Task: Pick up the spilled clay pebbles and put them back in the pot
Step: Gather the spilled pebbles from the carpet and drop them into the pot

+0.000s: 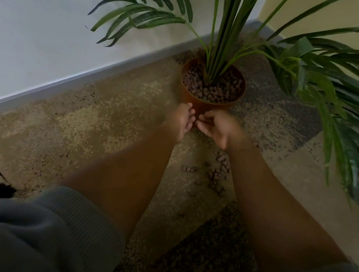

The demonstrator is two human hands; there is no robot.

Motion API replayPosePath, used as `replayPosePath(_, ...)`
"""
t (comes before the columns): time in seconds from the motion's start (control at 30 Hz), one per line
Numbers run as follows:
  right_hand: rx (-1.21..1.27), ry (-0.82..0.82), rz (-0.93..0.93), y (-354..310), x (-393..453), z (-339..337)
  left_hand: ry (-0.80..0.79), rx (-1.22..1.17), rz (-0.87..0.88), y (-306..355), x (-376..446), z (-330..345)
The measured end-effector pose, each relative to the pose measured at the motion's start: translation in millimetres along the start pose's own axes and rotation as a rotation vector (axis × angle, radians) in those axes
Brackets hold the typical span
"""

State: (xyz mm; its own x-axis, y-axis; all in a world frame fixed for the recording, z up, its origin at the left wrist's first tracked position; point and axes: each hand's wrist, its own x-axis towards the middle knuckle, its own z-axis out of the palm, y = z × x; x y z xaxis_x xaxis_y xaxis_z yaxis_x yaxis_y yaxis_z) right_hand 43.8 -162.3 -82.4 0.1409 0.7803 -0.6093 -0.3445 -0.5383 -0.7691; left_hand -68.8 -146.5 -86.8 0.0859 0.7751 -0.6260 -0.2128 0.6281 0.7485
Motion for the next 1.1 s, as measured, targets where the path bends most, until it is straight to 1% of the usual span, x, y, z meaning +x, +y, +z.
replayPosePath(0.13, -0.659, 0.073, -0.032, 35.9, -0.2, -13.7, 0.005, 0.358, -0.036, -32.4, 1.7, -13.8)
replayPosePath(0.23, -1.269, 0.001, -0.109, 56.0, -5.2, -22.7, -0.079, 0.636, -0.018, -53.6, 6.8, -27.9)
replayPosePath(0.27, -1.368, -0.023, -0.128, 61.5, -5.8, -24.1, -0.113, 0.744, -0.014, -59.4, 7.1, -31.3)
replayPosePath(0.37, -1.458, -0.122, -0.138, 76.5, -8.7, -25.9, -0.190, 1.048, 0.002, -75.9, 6.7, -36.7)
replayPosePath(0.47, -1.510, -0.159, -0.143, 88.6, -9.6, -27.9, -0.251, 1.259, 0.029, -90.0, 0.1, -39.9)
replayPosePath(0.53, -1.521, -0.156, -0.193, 94.2, -10.2, -30.2, -0.237, 1.281, 0.059, -97.5, -2.2, -42.3)
replayPosePath(0.63, -1.498, -0.150, -0.246, 102.2, -8.8, -35.2, -0.201, 1.214, 0.113, -103.6, -5.1, -46.1)
replayPosePath(0.73, -1.448, -0.111, -0.263, 105.9, -8.2, -39.7, -0.164, 1.162, 0.160, -107.9, -6.0, -49.8)
replayPosePath(0.87, -1.480, -0.098, -0.295, 107.6, -10.1, -41.3, -0.156, 1.240, 0.248, -110.0, -7.8, -48.5)
replayPosePath(1.0, -1.587, -0.151, -0.334, 105.7, -14.6, -39.1, -0.195, 1.319, 0.362, -107.4, -11.0, -46.0)
replayPosePath(1.1, -1.643, -0.178, -0.294, 103.9, -19.5, -38.2, -0.195, 1.366, 0.390, -106.3, -12.2, -44.3)
